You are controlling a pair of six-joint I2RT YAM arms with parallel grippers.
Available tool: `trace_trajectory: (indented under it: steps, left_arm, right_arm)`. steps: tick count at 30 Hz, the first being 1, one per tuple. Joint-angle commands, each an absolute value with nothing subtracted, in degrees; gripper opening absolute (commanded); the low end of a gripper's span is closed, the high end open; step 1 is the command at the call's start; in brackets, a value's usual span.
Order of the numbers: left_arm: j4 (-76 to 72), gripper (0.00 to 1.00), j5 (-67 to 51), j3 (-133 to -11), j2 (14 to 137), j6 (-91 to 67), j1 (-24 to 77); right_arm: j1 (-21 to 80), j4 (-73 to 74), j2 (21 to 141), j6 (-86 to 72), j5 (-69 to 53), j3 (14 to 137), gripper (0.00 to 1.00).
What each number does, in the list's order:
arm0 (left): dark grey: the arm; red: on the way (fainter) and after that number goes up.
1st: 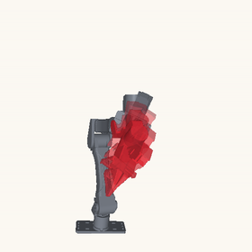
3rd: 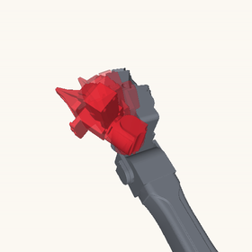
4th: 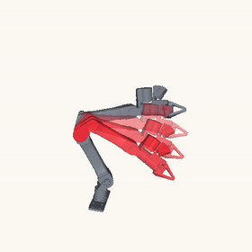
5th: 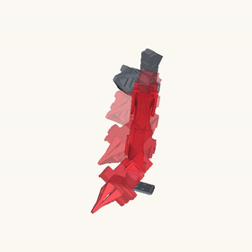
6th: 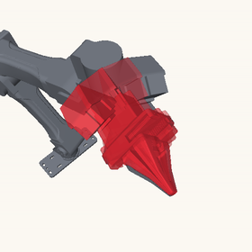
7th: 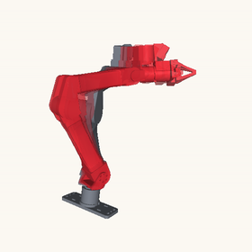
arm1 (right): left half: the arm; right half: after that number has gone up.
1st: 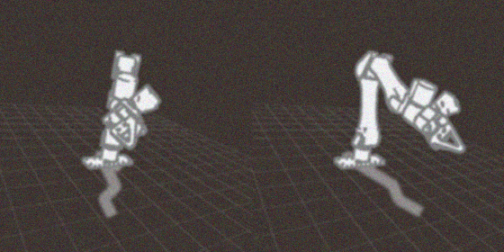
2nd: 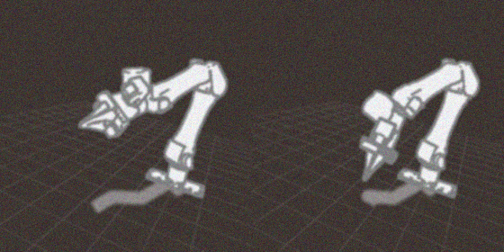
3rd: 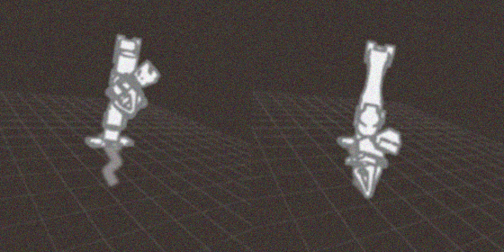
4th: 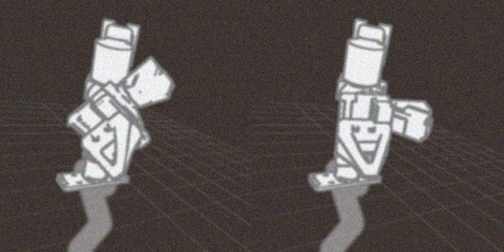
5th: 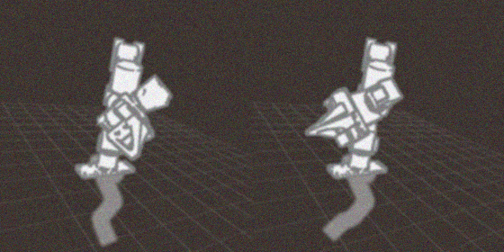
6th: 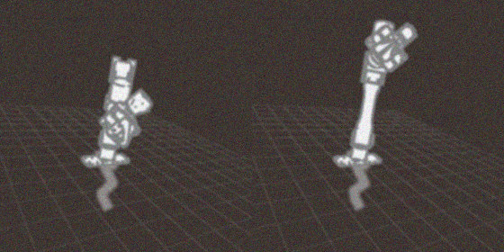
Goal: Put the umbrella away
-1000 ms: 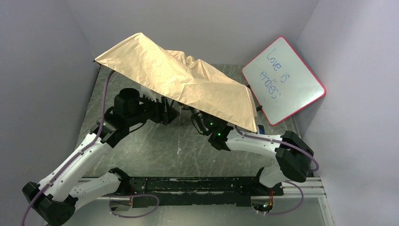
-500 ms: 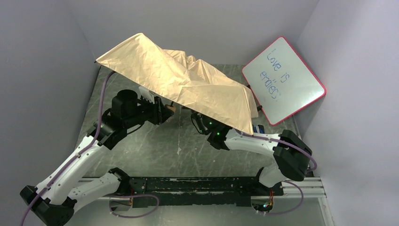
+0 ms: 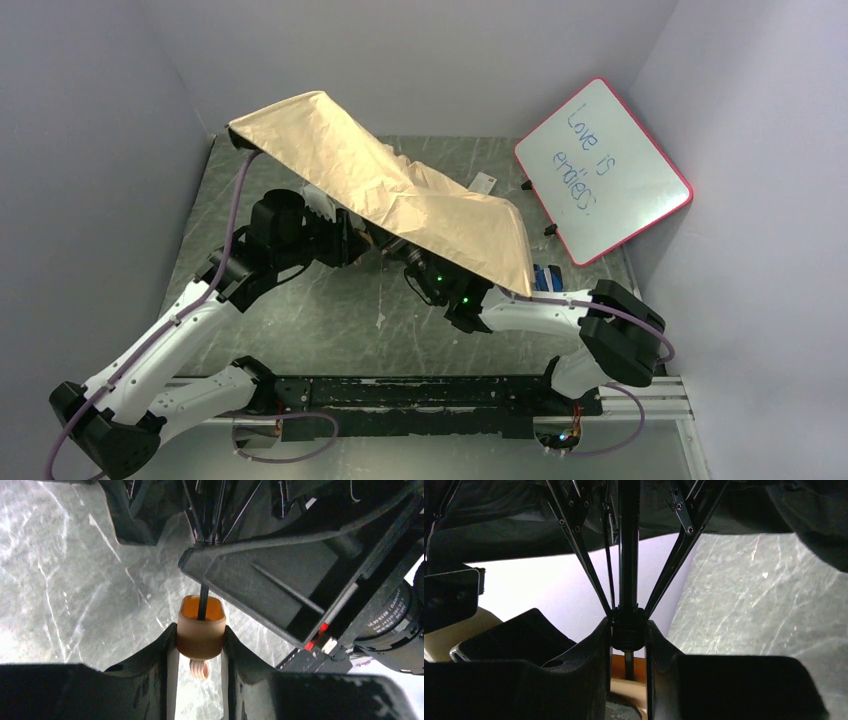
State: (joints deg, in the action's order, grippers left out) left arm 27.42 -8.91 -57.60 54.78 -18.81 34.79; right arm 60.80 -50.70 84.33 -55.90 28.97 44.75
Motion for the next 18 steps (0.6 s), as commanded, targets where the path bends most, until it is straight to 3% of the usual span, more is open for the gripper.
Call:
trace_trajectory:
  steps: [1,10,18]
  left_arm:
    - [22.48,0.05,-1.62,-61.64,55.63,-17.67,34.1]
    - [23.71,0.05,-0.71,-63.58,55.67,-17.57,34.1]
    - [35.14,0.05,-0.09,-77.33,55.25,-14.92,34.1]
  right_arm:
    - [65.33,-45.56,84.26,-61.61,25.06,41.48,0.0]
    - [66.49,-45.23,83.72,-58.7,23.94,46.43,0.0]
    - [70.29,-41.06,82.53,-53.71,24.0,59.97,0.0]
